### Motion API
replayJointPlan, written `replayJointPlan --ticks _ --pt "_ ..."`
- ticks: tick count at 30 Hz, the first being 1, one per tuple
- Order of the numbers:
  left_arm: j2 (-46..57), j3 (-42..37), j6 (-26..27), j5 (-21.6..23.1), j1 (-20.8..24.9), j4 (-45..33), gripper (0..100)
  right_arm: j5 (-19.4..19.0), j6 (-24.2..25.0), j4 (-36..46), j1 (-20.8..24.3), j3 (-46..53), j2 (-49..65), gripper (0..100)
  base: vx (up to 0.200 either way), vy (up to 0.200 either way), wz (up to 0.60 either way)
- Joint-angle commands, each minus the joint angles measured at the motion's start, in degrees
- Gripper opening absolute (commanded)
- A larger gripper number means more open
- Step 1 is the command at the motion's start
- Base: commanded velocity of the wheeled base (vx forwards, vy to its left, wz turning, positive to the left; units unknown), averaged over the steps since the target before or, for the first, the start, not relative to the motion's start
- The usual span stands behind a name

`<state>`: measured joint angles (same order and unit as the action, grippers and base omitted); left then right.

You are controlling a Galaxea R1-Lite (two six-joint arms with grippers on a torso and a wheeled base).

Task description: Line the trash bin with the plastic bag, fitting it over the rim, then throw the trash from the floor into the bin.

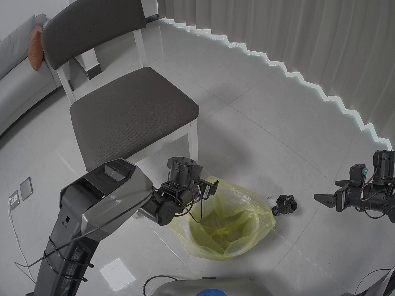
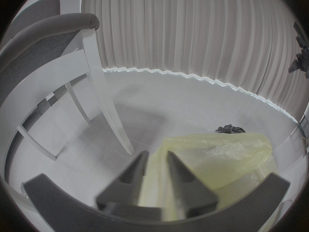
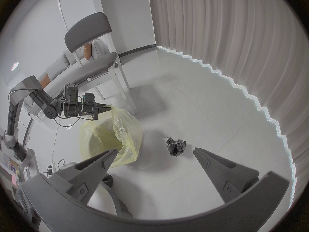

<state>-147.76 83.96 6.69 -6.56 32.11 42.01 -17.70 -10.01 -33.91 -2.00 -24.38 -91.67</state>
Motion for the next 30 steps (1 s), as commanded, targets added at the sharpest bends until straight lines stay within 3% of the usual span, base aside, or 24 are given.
replayJointPlan --ticks 1,7,11,18,30 --pt "4.3 -8.8 0.0 0.0 -0.4 3.5 100 0.0 -0.5 0.0 0.1 0.2 0.1 100 0.000 0.000 0.00" --pt "6.0 -21.1 0.0 0.1 -2.1 14.3 100 0.0 -0.8 0.1 0.1 0.3 -0.3 100 0.000 0.000 0.00" --pt "6.0 -27.5 -0.2 0.1 -2.8 17.3 100 0.0 -0.9 0.1 0.2 0.4 -0.4 100 0.000 0.000 0.00" --pt "6.3 -30.9 -3.0 -0.1 -4.5 24.9 100 0.0 -1.2 0.1 0.6 0.9 -0.7 100 0.000 0.000 0.00" --pt "4.1 -32.2 -2.9 0.3 -6.3 25.8 100 0.0 -1.7 0.0 0.7 1.0 -1.1 100 0.000 0.000 0.00"
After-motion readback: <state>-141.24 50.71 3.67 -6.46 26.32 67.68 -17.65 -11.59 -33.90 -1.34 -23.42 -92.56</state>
